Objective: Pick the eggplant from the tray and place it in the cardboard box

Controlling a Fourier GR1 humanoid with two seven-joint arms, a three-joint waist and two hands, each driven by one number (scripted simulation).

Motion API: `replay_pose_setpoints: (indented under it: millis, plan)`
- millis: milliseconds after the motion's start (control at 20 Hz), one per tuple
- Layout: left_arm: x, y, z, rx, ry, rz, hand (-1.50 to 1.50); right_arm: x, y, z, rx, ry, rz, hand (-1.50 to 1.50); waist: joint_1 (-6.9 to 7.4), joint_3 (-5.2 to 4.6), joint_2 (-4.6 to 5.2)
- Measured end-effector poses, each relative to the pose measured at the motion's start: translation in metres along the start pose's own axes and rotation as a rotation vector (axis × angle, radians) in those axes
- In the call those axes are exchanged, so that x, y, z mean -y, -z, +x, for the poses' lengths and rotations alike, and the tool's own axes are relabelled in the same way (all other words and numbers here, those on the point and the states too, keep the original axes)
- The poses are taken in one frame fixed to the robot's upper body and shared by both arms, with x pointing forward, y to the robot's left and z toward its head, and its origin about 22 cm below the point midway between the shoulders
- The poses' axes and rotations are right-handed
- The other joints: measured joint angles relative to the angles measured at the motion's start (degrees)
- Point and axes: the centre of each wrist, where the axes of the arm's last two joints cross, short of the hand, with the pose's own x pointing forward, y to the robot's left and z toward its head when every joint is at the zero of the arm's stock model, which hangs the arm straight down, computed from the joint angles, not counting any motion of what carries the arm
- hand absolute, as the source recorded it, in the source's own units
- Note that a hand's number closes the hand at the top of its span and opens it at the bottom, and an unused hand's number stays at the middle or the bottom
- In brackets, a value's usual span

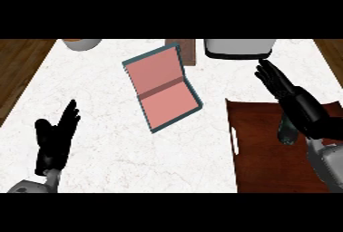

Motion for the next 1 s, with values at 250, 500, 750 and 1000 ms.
replay_pose_setpoints:
  millis: [250, 500, 750, 1000]
  plan:
    - [-0.038, 0.007, 0.007, 0.091, 0.14, 0.098, 0.0, 0.03, -0.032, -0.034, -0.098, 0.195, -0.204, -1.5, -1.61, -0.98, 1.8]
    - [-0.059, 0.01, 0.009, 0.141, 0.255, 0.137, 0.0, 0.066, -0.085, -0.061, -0.311, -0.088, -0.192, -1.5, -1.55, -1.44, 2.75]
    - [-0.073, 0.014, 0.006, 0.154, 0.301, 0.149, 0.0, 0.069, -0.143, -0.111, -0.293, 0.113, -0.363, -1.5, -1.69, -1.27, 2.93]
    - [-0.074, 0.024, 0.011, 0.164, 0.315, 0.141, 0.0, 0.088, -0.178, -0.135, -0.206, 0.141, -0.383, -1.5, -1.23, -1.3, 2.87]
